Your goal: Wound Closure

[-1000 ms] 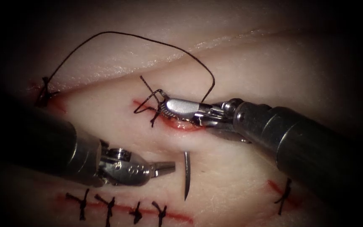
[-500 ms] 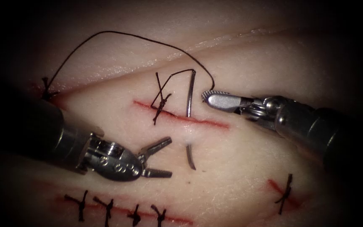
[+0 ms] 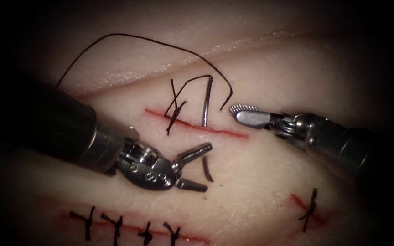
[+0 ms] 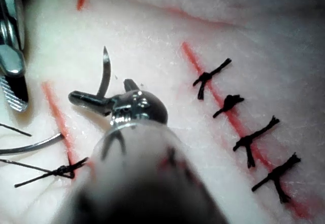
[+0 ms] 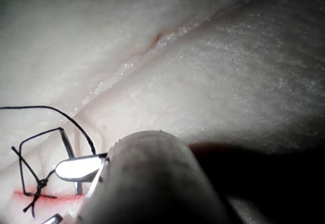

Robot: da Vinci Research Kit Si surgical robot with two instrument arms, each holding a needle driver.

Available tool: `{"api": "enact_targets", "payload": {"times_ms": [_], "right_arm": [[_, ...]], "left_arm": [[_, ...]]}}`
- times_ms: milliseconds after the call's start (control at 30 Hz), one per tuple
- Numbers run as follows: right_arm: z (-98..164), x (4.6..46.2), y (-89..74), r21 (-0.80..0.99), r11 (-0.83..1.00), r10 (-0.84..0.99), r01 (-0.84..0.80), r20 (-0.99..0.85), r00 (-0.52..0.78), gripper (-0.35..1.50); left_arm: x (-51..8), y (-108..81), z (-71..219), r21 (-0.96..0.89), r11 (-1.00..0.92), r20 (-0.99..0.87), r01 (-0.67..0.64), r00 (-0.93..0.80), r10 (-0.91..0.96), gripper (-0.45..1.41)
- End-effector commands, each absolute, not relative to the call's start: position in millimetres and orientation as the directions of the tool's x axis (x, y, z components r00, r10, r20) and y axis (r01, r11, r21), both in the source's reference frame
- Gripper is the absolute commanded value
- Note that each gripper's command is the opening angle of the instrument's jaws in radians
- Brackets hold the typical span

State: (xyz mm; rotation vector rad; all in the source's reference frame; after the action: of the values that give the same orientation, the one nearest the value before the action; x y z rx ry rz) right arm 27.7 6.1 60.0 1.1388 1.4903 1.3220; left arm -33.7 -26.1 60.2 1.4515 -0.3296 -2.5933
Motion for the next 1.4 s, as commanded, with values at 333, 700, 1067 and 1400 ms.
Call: {"api": "enact_targets", "payload": {"times_ms": [333, 700, 1067, 1400], "right_arm": [[61, 28.5, 5.3, 0.994, 0.028, 0.969, 0.107, 0.0, -0.248, 1.05], [61, 29.0, 4.5, 0.994, 0.018, 0.971, 0.105, 0.008, -0.239, 0.84], [61, 28.5, 4.5, 0.995, 0.01, 0.974, 0.103, 0.013, -0.228, 0.66], [61, 28.5, 4.1, 0.993, 0.095, 0.975, 0.068, -0.079, -0.206, 0.31]], "left_arm": [[-33.7, -27.4, 61, -0.108, -0.994, -0.875, -0.026, -0.472, 0.108, -0.45], [-34.7, -29.6, 56, -0.664, -0.748, -0.716, 0.006, -0.296, 0.633, -0.45], [-33.5, -30.1, 50, -0.803, -0.596, -0.581, 0.005, -0.232, 0.78, -0.45], [-32.0, -30.8, 44, -0.85, -0.506, -0.526, 0.145, -0.185, 0.83, -0.45]]}}
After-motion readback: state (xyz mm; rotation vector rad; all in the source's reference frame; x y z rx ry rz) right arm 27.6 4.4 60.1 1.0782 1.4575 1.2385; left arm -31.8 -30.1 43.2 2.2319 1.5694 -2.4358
